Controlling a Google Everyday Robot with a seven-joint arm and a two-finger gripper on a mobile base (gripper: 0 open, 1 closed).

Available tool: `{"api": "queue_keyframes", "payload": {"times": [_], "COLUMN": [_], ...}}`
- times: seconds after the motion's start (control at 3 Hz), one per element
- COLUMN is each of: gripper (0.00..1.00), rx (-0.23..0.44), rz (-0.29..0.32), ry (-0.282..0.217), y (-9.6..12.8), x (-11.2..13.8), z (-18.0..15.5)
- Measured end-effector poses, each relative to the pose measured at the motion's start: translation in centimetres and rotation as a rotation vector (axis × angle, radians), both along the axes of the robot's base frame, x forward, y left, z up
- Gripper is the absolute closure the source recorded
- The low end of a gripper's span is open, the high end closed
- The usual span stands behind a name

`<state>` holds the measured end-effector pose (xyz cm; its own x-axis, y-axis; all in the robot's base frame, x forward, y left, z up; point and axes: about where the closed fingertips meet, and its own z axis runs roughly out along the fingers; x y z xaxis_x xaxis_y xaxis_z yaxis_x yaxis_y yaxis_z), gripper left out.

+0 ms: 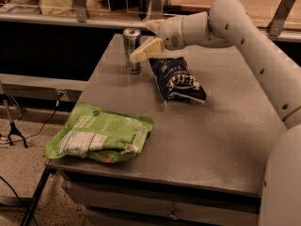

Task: Move redbull can near green rice chip bag

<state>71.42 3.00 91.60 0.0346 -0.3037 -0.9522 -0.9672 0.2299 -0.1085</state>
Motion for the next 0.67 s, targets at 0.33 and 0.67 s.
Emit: {"api": "queue_keyframes", "payload": {"times": [0.33,0.67], "gripper": [0.0,0.0], "rx": [0.032,0.04], "rz": [0.008,0.012], "ry": [0.022,0.032], "y": [1.01,1.62], "x": [0.26,0.32], "z": [-0.69,-0.91]}}
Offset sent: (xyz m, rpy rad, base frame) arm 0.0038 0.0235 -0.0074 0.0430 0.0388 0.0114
